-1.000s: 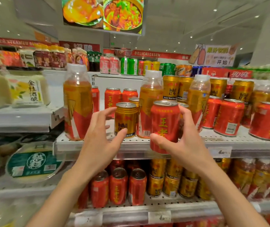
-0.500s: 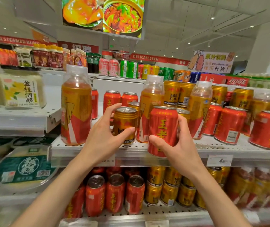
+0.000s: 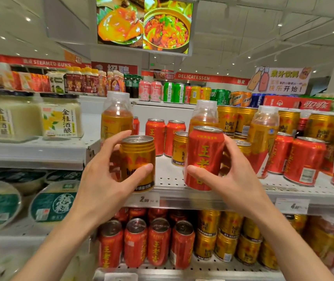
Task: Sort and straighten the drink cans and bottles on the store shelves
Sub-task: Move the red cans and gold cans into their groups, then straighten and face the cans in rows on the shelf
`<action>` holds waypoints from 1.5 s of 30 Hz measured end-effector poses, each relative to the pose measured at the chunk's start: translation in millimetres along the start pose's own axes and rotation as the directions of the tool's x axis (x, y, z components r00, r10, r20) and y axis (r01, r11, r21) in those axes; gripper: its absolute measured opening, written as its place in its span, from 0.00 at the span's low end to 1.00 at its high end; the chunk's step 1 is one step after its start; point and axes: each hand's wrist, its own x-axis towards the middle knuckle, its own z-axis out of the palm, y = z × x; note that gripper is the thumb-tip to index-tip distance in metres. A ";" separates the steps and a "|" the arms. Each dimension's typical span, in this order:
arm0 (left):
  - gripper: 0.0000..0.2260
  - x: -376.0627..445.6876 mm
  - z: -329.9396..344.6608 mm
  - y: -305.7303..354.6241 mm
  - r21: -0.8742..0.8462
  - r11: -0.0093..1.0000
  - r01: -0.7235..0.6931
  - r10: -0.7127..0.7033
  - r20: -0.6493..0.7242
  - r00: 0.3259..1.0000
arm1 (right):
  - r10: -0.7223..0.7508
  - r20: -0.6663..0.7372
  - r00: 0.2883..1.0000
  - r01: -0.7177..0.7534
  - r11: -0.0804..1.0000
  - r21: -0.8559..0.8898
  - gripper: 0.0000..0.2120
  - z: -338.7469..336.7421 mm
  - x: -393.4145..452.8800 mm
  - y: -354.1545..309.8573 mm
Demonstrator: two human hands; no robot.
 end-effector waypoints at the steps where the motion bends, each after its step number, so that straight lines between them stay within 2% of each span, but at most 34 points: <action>1: 0.32 -0.9 -6.7 -0.4 0.016 1.000 -0.001 0.001 -0.008 1.000 | -0.009 0.018 1.000 0.009 1.000 0.005 0.42 5.4 3.3 -2.4; 4: 0.32 -3.9 -22.4 -3.2 0.044 0.999 0.009 -0.008 -0.028 1.000 | -0.037 0.057 0.998 0.037 0.999 -0.003 0.44 27.6 14.0 -8.7; 9: 0.31 -5.4 -33.7 -7.4 0.054 0.998 0.015 -0.014 -0.022 1.000 | -0.075 0.107 0.991 0.096 0.974 -0.203 0.54 71.1 35.6 -8.4; 13: 0.31 -5.1 -35.6 -9.1 0.062 0.998 0.003 -0.004 0.004 1.000 | 0.018 0.091 0.996 0.010 0.956 -0.295 0.55 93.1 50.3 -2.1; 16: 0.30 -4.5 -36.7 -9.9 0.071 0.997 0.008 -0.009 0.015 1.000 | 0.074 0.058 0.996 -0.049 0.935 -0.350 0.53 96.2 48.9 1.6; 20: 0.31 -5.9 -40.9 -11.1 0.066 0.998 0.008 -0.009 0.020 1.000 | 0.065 0.016 0.998 -0.055 0.926 -0.374 0.47 100.4 46.0 2.8; 25: 0.30 -5.4 -45.8 -11.8 0.067 0.998 0.004 -0.007 0.037 0.999 | 0.141 0.071 0.988 -0.101 0.910 -0.403 0.49 117.1 66.6 -3.8; 32: 0.30 -7.4 -46.7 -12.4 0.058 0.998 0.008 -0.010 0.043 0.999 | 0.197 0.095 0.976 -0.141 0.901 -0.411 0.46 129.8 84.1 1.8; 36: 0.32 -9.6 -45.5 -13.0 0.055 0.998 0.017 -0.019 0.047 0.999 | 0.185 0.126 0.975 -0.111 0.889 -0.444 0.40 118.0 79.2 1.5; 39: 0.32 -10.9 -42.9 -16.1 0.047 0.999 0.021 -0.023 0.042 0.999 | 0.085 0.116 0.990 -0.029 0.910 -0.414 0.33 96.4 61.1 -8.1; 41: 0.32 -12.3 -39.1 -17.2 0.035 0.999 0.022 -0.024 0.039 0.999 | 0.014 0.080 0.997 0.015 0.932 -0.362 0.28 79.5 45.0 -14.8; 43: 0.32 -13.8 -33.9 -17.4 0.021 1.000 0.022 -0.023 0.046 0.999 | -0.031 0.023 0.999 0.037 0.947 -0.318 0.19 62.1 29.1 -13.8; 45: 0.32 -15.1 -28.4 -18.3 0.005 1.000 0.027 -0.027 0.055 0.998 | -0.033 -0.102 0.994 -0.001 0.947 -0.321 0.11 44.3 15.3 -5.5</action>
